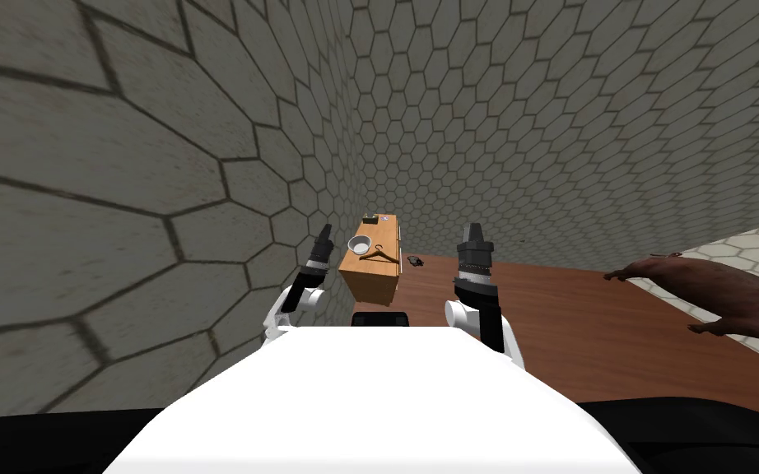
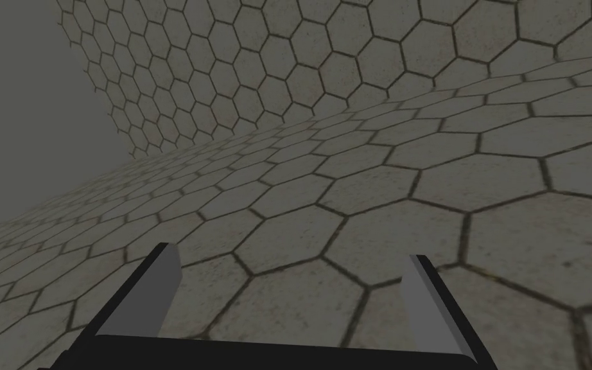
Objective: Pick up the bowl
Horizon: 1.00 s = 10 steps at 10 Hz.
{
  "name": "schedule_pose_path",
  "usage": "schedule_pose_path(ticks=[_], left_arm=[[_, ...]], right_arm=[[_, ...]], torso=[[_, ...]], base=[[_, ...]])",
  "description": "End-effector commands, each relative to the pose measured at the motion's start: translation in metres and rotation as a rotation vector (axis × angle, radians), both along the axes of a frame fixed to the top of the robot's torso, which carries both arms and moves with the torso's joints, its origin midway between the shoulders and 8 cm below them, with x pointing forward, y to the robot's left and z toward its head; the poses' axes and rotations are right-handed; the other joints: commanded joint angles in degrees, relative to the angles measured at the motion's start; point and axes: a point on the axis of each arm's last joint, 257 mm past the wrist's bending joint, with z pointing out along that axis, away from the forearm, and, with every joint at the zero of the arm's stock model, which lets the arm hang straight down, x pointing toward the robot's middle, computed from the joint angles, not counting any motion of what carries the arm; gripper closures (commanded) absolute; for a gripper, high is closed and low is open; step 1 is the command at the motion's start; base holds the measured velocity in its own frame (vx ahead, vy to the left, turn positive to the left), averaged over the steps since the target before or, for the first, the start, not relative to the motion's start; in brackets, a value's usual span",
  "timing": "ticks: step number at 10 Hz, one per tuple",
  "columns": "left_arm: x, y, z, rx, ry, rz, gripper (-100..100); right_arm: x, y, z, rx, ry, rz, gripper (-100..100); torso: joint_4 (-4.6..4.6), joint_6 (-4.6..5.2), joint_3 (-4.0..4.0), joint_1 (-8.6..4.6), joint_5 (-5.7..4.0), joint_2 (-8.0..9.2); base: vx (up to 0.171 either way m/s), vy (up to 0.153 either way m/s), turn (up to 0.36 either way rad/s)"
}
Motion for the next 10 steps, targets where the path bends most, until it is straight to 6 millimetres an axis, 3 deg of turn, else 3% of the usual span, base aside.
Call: schedule_pose_path(ticks=[1, 7, 10], left_arm=[[0.018, -0.004, -0.018, 0.025, 0.062, -0.020, -100], [0.070, 0.000, -0.081, 0.099, 0.274, -0.044, -100], [0.082, 0.004, -0.104, 0.120, 0.348, -0.041, -100]], right_arm=[[0.000, 0.000, 0.000, 0.000, 0.000, 0.000, 0], [0.000, 0.000, 0.000, 0.000, 0.000, 0.000, 0], [0.000, 0.000, 0.000, 0.000, 0.000, 0.000, 0]], torso=[[0.00, 0.00, 0.00, 0.00, 0.00, 0.00], [0.00, -0.01, 0.00, -0.01, -0.01, 0.00], [-0.02, 0.00, -0.05, 0.04, 0.01, -0.10]], base=[[-0.056, -0.039, 0.001], [-0.043, -0.033, -0.019], [-0.015, -0.016, -0.030]])
